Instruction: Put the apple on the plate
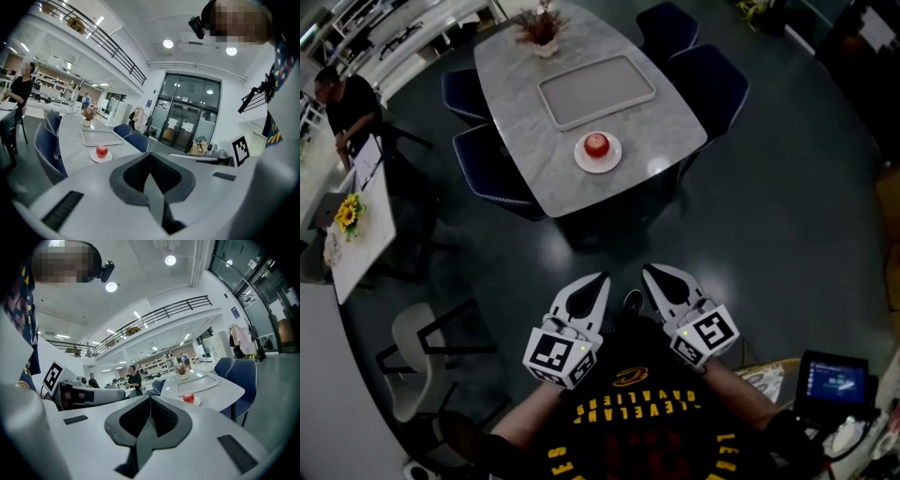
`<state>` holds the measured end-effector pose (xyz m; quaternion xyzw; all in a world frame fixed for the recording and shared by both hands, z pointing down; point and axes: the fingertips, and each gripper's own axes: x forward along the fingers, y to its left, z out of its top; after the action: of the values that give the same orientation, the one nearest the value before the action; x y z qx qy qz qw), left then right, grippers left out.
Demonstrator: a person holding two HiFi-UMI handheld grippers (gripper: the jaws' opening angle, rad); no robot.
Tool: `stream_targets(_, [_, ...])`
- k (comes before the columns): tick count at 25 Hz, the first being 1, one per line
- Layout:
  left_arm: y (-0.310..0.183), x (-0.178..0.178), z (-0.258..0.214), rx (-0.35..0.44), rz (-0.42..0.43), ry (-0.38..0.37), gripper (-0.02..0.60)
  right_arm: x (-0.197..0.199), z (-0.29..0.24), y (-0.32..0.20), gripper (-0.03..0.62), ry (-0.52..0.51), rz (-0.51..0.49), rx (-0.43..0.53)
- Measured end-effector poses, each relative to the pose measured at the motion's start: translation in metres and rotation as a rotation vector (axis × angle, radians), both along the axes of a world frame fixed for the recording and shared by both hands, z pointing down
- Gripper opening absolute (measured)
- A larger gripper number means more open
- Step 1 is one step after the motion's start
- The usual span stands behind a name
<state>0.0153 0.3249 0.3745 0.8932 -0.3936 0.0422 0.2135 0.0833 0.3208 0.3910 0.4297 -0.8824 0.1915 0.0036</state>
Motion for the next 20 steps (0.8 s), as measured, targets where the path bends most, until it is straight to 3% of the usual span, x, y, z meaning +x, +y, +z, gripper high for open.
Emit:
stream_targets(11, [-0.036, 0.021, -0.001, 0.005, -0.053, -0.078, 0.002, 0.033, 0.006, -0.045, 0.009, -0.112, -0.005, -0.026])
stream_targets(20, [-0.071, 0.024, 0.002, 0.012, -0.069, -0.049, 0.002, 0.044, 0.014, -0.076, 0.009, -0.108, 0.005, -0.039])
